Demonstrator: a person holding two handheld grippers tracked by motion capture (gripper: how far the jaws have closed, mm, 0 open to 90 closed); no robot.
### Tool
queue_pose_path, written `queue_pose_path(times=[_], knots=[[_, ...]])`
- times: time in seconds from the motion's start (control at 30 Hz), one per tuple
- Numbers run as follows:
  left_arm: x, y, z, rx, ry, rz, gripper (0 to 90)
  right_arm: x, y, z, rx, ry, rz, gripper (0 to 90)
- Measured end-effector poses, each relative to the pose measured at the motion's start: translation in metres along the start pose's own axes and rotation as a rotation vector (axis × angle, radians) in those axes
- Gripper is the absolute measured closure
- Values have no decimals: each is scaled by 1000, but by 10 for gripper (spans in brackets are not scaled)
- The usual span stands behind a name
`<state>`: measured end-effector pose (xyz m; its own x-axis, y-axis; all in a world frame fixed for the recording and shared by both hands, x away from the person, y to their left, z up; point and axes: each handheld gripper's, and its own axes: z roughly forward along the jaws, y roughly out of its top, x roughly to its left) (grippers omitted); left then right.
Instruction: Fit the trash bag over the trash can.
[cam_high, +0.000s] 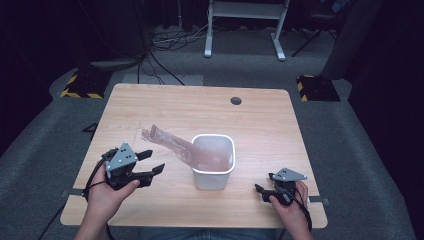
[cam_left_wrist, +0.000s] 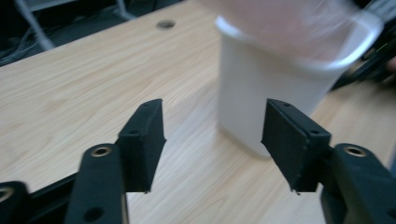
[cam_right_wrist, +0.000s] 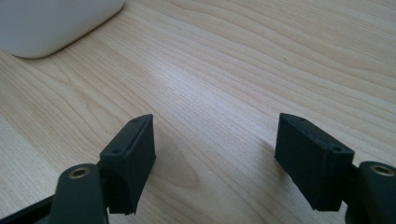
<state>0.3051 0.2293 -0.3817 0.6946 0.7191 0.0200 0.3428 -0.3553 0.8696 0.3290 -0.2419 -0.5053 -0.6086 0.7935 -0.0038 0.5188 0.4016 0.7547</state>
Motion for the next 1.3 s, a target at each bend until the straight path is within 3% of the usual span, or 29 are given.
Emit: queue_pose_path(times=[0.1, 0.2, 0.27, 0.33, 0.5, 0.67, 0.97, 1.03, 1.3], knots=[[3, -5, 5, -34, -37, -43, 366, 0, 0, 0, 1, 6, 0, 281], [2, -6, 14, 0, -27, -20, 341, -1, 0, 0, 1, 10, -5, 279], [-1, -5, 19, -14, -31, -14, 332, -1, 1, 1, 2, 15, -8, 279], [-4, -3, 25, -41, -70, -40, 331, -1, 1, 1, 3, 17, -11, 279], [-10, 7, 34, -52, -88, -24, 327, 0, 3, -1, 4, 32, -40, 341], [-18, 20, 41, -76, -124, -22, 348, 5, 24, -17, -32, 42, -87, 321], [-21, 36, 59, -124, -182, -34, 555, 13, 62, -41, -93, 90, -138, 324], [-23, 39, 61, -127, -190, -19, 569, 15, 67, -44, -99, 109, -140, 328], [-41, 46, 55, -136, -234, -1, 483, 25, 87, -54, -117, 136, -193, 333]])
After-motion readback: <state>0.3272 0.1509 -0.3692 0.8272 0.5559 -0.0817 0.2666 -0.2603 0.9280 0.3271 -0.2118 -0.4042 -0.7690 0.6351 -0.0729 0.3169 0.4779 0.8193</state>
